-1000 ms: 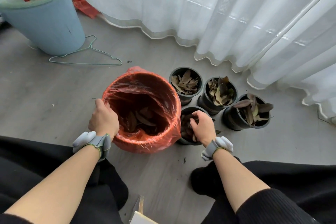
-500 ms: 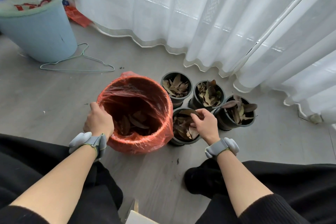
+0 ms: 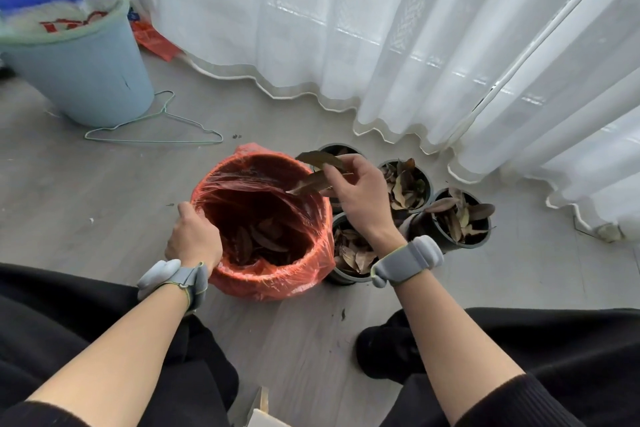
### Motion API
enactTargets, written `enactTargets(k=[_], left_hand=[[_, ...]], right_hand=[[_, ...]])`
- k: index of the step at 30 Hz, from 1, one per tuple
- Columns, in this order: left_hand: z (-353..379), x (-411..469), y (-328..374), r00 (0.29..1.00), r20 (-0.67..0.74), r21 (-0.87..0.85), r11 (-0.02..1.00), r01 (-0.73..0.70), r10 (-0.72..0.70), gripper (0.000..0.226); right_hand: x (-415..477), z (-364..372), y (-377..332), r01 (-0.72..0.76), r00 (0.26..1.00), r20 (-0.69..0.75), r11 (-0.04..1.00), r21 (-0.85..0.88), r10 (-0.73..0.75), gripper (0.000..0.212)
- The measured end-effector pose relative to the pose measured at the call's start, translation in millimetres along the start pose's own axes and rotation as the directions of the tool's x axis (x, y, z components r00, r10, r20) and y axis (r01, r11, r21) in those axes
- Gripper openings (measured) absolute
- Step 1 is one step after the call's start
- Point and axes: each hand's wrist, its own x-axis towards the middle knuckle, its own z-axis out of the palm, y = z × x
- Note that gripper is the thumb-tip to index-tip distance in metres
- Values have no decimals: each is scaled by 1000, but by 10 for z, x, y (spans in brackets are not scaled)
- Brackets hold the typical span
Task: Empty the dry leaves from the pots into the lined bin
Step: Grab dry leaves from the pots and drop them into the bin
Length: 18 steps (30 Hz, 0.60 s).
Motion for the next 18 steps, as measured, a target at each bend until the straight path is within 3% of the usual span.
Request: enactTargets(k=[5,7,10,12,14,16,18], left_hand=[[2,26,-7,1000,-18,2,1000,-10,10,18],[9,26,-11,1000,-16,6,1000,-4,4,18],[5,21,-11,1000,-7,5,1000,4,-4,18],[4,26,-11,1000,1,2,1000,15,-15,18],[-2,25,-13,1000,1,-3,1000,20,-20,19],[3,23,0,1000,0,-5,1000,17,-17,20],[7,20,16,1000,-7,-6,1000,14,-14,19]], right_hand=[[-35,202,36,59,980,198,984,-167,-26,30],[9,112,176,39,987,160,976,-213,-5,30],[69,-191,508,-41,999,-19,923,-382,37,20],[81,-393,795,-148,989,-61,819,-554,138,22],[31,-482,1063,-244,939,2,668,-703,345,40],[-44,-464,1263,-207,865,100,532,-821,491,59],[-108,-376,1397,-115,845,151,449,-886,514,66]])
